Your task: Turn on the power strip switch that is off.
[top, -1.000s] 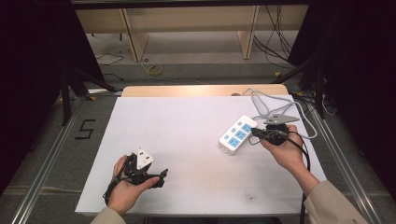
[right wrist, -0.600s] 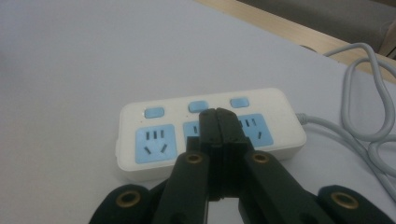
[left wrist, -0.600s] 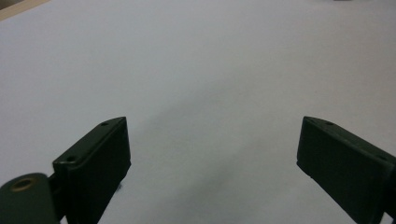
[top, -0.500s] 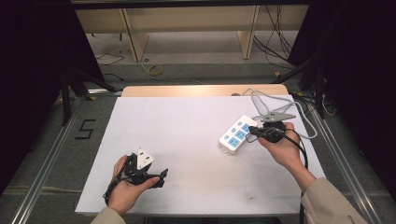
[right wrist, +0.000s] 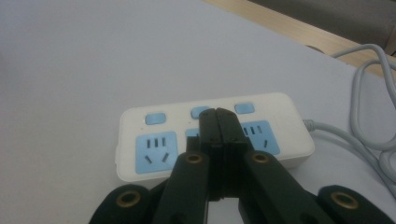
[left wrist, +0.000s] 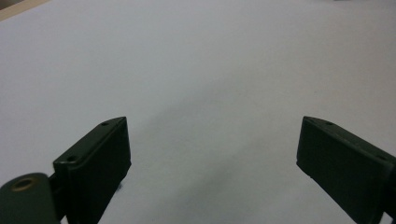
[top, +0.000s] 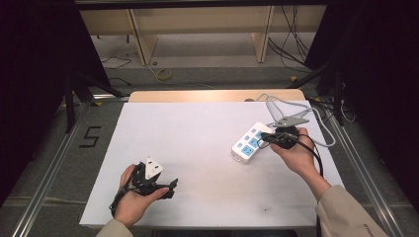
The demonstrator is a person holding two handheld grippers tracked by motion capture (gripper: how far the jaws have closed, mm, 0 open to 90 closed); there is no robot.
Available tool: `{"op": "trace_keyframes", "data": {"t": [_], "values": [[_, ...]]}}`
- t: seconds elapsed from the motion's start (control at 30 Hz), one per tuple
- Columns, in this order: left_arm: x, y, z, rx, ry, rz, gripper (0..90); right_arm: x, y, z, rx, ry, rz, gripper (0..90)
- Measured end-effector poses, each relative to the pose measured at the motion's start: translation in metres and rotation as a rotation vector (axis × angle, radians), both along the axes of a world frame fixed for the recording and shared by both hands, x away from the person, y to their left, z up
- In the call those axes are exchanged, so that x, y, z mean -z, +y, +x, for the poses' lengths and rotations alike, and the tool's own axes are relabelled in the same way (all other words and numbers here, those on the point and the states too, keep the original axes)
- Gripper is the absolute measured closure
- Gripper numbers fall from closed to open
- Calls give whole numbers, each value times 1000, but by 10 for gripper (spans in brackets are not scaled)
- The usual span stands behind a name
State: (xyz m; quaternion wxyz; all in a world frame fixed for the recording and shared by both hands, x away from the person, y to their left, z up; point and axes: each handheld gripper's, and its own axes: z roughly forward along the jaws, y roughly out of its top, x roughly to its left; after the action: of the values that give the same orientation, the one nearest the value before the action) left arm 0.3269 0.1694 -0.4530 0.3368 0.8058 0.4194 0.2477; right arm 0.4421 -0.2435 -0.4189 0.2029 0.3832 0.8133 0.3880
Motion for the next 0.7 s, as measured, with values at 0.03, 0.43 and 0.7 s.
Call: {"op": "trace_keyframes", "data": {"t": [0.03,0.43,0.7], "values": [[0,0,0,0,1,0,95,0,1,2,-1,1,1,900],[0,0,0,2,-1,3,97,3,7,8,-2,11,-9,900],[0,-1,0,4,-2,3,98,3,11,11,-3,12,-14,900]]}}
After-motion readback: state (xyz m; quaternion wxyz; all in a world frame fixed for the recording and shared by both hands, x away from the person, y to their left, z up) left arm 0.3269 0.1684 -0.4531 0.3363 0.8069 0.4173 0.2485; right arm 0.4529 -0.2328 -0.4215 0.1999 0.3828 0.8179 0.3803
